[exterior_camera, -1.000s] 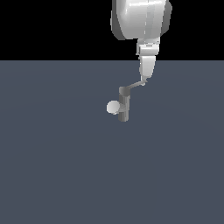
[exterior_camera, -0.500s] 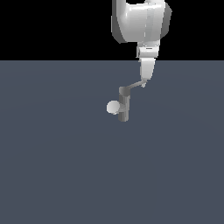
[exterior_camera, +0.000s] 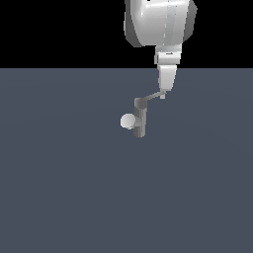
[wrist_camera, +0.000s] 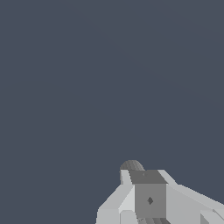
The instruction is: Turn on the faucet by rotating a designated handle.
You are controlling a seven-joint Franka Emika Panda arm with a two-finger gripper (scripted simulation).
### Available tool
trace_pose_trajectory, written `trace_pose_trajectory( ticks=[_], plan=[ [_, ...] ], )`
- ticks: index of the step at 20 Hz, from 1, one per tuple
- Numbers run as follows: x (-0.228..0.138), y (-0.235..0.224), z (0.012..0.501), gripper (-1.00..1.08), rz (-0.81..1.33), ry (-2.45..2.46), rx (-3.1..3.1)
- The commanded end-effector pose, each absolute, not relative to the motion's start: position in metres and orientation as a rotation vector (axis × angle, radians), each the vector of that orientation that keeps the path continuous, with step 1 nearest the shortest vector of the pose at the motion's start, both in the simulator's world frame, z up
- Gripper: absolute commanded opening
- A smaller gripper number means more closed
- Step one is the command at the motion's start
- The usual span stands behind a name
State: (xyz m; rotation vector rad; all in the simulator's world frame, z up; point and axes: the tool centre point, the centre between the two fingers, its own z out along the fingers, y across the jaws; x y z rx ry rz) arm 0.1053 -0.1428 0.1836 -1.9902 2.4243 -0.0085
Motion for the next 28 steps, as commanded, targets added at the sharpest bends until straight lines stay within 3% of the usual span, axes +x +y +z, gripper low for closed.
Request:
trace_pose_trajectory(
  ticks=[1, 16, 17, 28],
  plan=[
    [0.096, -0.143, 0.181, -1.00, 0.001, 2.430, -1.992],
    [0.060, -0.139, 0.181, -1.00, 0.000, 2.430, -1.991],
    [0.073, -0.131, 0.194, -1.00, -0.031, 2.398, -1.992],
    [0.045, -0.108, 0.188, -1.00, -0.017, 2.413, -1.992]
  ],
)
